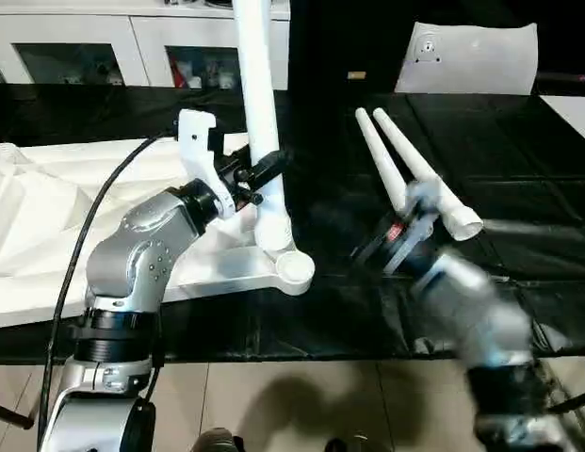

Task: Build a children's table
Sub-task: Pick table leg

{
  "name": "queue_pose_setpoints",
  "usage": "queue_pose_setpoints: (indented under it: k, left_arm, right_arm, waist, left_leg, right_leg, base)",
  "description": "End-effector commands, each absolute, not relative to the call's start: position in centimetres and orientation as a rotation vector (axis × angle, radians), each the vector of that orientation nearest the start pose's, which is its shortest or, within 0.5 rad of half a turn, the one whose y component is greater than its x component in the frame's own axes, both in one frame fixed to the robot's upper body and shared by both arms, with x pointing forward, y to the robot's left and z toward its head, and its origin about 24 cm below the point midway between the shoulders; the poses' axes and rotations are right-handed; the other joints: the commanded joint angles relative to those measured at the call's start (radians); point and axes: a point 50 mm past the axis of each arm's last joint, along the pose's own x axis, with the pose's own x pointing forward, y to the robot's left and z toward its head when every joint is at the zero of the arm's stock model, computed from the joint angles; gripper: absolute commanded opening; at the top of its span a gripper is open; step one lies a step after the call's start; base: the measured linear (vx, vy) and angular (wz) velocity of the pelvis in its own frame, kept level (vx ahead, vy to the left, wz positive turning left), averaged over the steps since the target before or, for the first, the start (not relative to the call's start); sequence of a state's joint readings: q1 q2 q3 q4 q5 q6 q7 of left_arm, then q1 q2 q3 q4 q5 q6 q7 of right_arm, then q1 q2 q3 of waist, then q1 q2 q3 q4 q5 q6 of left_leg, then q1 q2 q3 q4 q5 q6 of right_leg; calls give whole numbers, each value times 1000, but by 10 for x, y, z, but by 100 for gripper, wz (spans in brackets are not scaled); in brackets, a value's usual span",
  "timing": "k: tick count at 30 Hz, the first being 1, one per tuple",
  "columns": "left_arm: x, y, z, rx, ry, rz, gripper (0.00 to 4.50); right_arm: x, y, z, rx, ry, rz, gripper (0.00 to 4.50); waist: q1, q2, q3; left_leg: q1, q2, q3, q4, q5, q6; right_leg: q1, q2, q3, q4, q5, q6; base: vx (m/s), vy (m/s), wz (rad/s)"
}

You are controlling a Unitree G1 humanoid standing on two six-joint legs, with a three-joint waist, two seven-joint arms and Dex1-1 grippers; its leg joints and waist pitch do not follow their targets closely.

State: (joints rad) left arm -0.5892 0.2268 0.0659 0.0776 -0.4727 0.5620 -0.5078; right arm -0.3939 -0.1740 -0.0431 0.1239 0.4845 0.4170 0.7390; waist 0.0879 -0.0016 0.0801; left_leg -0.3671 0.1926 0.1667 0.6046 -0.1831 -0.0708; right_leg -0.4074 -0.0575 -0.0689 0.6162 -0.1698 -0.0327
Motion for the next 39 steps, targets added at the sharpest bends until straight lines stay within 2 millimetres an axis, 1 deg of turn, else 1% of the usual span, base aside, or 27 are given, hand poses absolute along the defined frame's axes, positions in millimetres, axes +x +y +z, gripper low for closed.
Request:
queue_pose_setpoints:
  k: [1,5,6,9,12,15,17,18,19,20,21,22,23,25,27,28,29,30,31,33,35,36,39]
  left_arm:
    - [334,124,163,-185,1,-729,192]
    - [334,122,163,-180,5,-733,192]
    - [333,121,162,-170,7,-740,192]
    - [331,116,161,-153,12,-765,192]
    - [330,115,162,-151,10,-781,192]
    - [323,110,167,-172,-5,-902,192]
    - [319,108,168,-185,-9,-962,192]
    - [314,106,170,-204,-10,-1028,192]
    - [311,105,172,-221,-12,-1077,192]
    - [311,104,172,-226,-13,-1093,192]
    - [309,104,173,-232,-13,-1119,192]
    - [308,102,173,-238,-10,-1152,192]
    - [307,101,174,-241,-5,-1188,192]
    - [303,98,175,-240,4,-1263,192]
    - [300,96,176,-241,13,-1314,191]
    - [298,93,176,-240,24,-1367,191]
    - [297,93,176,-240,25,-1371,191]
    - [295,91,177,-237,33,-1407,191]
    - [294,90,177,-234,39,-1425,191]
    - [292,87,177,-224,51,-1465,191]
    - [292,87,177,-221,54,-1477,191]
    - [291,86,177,-217,56,-1494,191]
    - [290,85,177,-215,59,-1518,191]
  right_arm:
    - [309,-121,107,258,79,891,450]
    - [310,-118,108,232,87,885,450]
    - [310,-116,108,218,82,886,450]
    - [311,-109,111,181,69,882,450]
    - [311,-108,112,174,77,893,450]
    - [310,-111,114,224,129,1013,450]
    - [308,-112,116,250,125,1060,450]
    - [305,-112,119,270,119,1116,422]
    - [302,-111,121,273,120,1165,415]
    - [301,-111,121,272,122,1183,415]
    - [300,-111,122,269,126,1211,412]
    - [298,-110,122,267,136,1246,398]
    - [296,-109,123,263,148,1283,398]
    - [293,-108,123,243,170,1348,367]
    - [292,-108,123,226,180,1379,359]
    - [291,-107,123,213,191,1412,346]
    - [291,-107,123,213,192,1415,346]
    - [290,-106,124,211,203,1445,331]
    - [289,-106,124,212,206,1458,331]
    - [287,-105,126,219,214,1493,309]
    - [286,-105,127,221,217,1507,292]
    - [284,-105,127,226,227,1534,284]
    - [282,-105,127,232,242,1564,269]
  waist:
    - [0,1,-90]
    - [0,1,-91]
    - [0,-1,-91]
    - [0,0,-91]
    - [-1,0,-91]
    - [2,-2,-91]
    - [2,-2,-91]
    - [2,-3,-92]
    - [2,-5,-90]
    - [4,-5,-91]
    - [3,-4,-90]
    - [2,-7,-89]
    - [4,-6,-89]
    - [3,-9,-88]
    - [4,-8,-88]
    - [5,-8,-88]
    - [4,-8,-88]
    - [3,-8,-88]
    - [4,-8,-88]
    - [4,-7,-88]
    - [3,-9,-88]
    - [5,-6,-89]
    - [4,-8,-89]
  left_leg:
    - [3,24,-5,-60,-96,20]
    - [3,24,-4,-60,-100,18]
    - [3,25,-4,-60,-100,19]
    - [4,26,-4,-60,-99,18]
    - [3,25,-4,-60,-100,17]
    - [4,24,-3,-59,-104,26]
    - [2,25,-4,-59,-94,32]
    - [2,27,-3,-58,-94,35]
    - [2,26,-3,-58,-96,36]
    - [3,26,-2,-58,-98,39]
    - [2,26,-2,-58,-97,40]
    - [2,26,-1,-58,-100,40]
    - [2,26,-1,-58,-101,39]
    - [4,27,-2,-59,-104,39]
    - [3,26,-2,-59,-110,35]
    - [4,26,-2,-59,-108,33]
    - [4,26,-2,-59,-110,32]
    - [4,26,-2,-59,-112,31]
    - [3,26,-2,-59,-112,31]
    - [3,27,-2,-59,-111,30]
    - [2,27,-2,-59,-110,30]
    - [3,27,-3,-58,-110,29]
    - [3,26,-3,-58,-113,31]
  right_leg:
    - [65,-68,47,-71,-214,-147]
    - [63,-71,48,-73,-222,-144]
    - [63,-71,48,-72,-219,-144]
    - [62,-71,48,-71,-215,-146]
    - [63,-71,48,-71,-216,-146]
    - [66,-71,49,-72,-221,-148]
    - [65,-71,48,-68,-202,-156]
    - [65,-72,48,-67,-195,-162]
    - [65,-72,48,-68,-197,-165]
    - [66,-73,48,-67,-199,-171]
    - [64,-71,48,-68,-204,-170]
    - [65,-71,48,-70,-212,-168]
    - [66,-71,48,-70,-224,-163]
    - [63,-71,48,-72,-243,-154]
    - [63,-73,48,-75,-271,-147]
    - [63,-73,48,-75,-273,-146]
    - [63,-73,48,-74,-277,-144]
    - [63,-73,48,-74,-281,-145]
    - [63,-72,48,-75,-280,-145]
    - [63,-72,48,-75,-277,-147]
    - [63,-72,48,-74,-273,-148]
    - [64,-72,48,-74,-272,-148]
    - [64,-71,47,-75,-274,-149]
  base:
    - [0,0,0]
    - [0,0,0]
    - [0,0,0]
    - [0,0,0]
    - [0,0,0]
    - [0,0,0]
    - [0,0,0]
    - [0,0,0]
    - [0,0,0]
    - [0,0,0]
    - [0,0,0]
    - [0,0,0]
    - [0,0,0]
    - [0,0,0]
    - [0,0,0]
    - [0,0,0]
    - [0,0,0]
    - [0,0,0]
    - [0,0,0]
    - [0,0,0]
    - [0,0,0]
    - [0,0,0]
    - [0,0,0]
